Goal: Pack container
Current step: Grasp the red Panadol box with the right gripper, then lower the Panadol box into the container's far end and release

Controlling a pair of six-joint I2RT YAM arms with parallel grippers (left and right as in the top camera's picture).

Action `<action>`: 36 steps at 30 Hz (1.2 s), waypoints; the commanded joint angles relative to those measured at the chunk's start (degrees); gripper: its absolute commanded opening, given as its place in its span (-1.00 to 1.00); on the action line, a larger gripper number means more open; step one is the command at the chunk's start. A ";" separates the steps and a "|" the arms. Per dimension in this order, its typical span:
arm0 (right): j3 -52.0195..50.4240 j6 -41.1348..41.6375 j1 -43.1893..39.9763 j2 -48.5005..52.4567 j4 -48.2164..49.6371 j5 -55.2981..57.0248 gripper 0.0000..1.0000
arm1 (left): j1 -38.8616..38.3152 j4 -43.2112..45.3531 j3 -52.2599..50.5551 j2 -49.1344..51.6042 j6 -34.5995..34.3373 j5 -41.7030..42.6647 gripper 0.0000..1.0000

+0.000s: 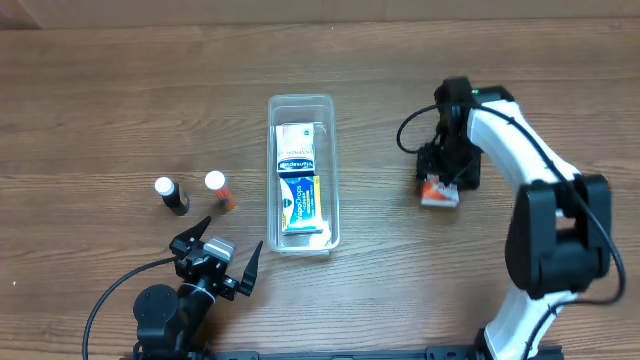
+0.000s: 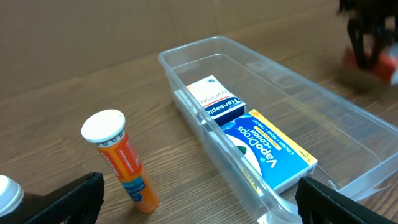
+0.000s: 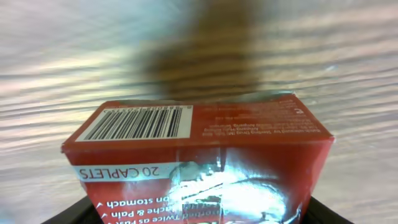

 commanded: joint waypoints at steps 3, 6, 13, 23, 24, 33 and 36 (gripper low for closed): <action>8.83 6.73 13.42 -15.96 4.00 -2.01 0.42 | 0.57 0.26 -0.39 -0.35 0.63 0.37 1.00; 8.68 11.28 24.68 -15.80 12.50 0.20 0.43 | 0.57 0.26 -0.39 -0.35 0.63 0.37 1.00; 8.66 16.90 33.33 -2.16 25.38 5.51 0.49 | 0.57 0.26 -0.39 -0.35 0.63 0.37 1.00; 9.62 10.05 31.21 3.34 35.93 1.77 0.83 | 0.57 0.26 -0.39 -0.35 0.63 0.37 1.00; 10.23 10.08 31.21 3.15 35.12 1.79 0.84 | 0.57 0.26 -0.39 -0.35 0.63 0.37 1.00; 12.37 9.25 28.28 -11.80 24.63 8.66 0.89 | 0.57 0.26 -0.39 -0.35 0.63 0.37 1.00; 12.37 9.29 21.77 -18.80 17.86 10.08 1.00 | 0.57 0.26 -0.39 -0.35 0.63 0.37 1.00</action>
